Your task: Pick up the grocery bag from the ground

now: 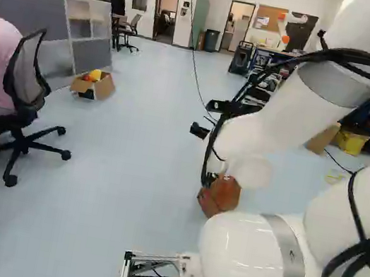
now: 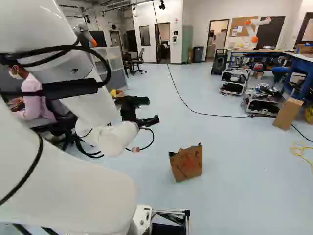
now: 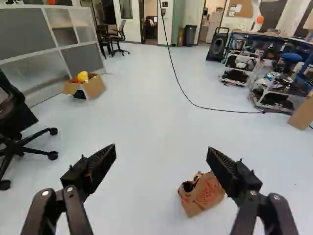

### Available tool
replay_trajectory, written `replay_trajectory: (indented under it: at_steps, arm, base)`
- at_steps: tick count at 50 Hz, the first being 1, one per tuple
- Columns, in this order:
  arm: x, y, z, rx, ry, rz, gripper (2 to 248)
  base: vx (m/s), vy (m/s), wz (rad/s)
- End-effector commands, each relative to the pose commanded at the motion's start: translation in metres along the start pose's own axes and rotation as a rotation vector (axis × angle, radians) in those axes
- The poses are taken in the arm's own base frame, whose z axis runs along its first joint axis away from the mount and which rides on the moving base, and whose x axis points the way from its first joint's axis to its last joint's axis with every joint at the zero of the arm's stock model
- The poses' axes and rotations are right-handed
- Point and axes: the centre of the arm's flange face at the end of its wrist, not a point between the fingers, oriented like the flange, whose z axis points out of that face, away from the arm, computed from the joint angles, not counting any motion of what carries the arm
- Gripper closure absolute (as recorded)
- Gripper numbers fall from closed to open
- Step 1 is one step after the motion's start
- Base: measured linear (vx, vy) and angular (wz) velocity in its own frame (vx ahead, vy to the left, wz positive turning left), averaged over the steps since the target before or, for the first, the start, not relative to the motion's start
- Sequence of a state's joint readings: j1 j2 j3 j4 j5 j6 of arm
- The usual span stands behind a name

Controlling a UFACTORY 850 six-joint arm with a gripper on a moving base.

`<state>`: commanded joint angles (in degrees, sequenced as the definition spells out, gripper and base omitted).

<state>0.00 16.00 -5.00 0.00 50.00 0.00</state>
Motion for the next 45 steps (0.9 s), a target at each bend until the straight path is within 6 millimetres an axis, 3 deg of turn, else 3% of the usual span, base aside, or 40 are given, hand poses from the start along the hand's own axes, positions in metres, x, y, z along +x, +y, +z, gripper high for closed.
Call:
replay_trajectory:
  at_steps: [20,45]
  arm:
    - [0.006,0.000,0.012,0.000,-0.006,0.000,3]
    - [0.026,0.010,0.075,-0.043,-0.100,0.027,3]
  base:
    - [0.000,0.000,0.000]
    - [0.000,0.000,0.000]
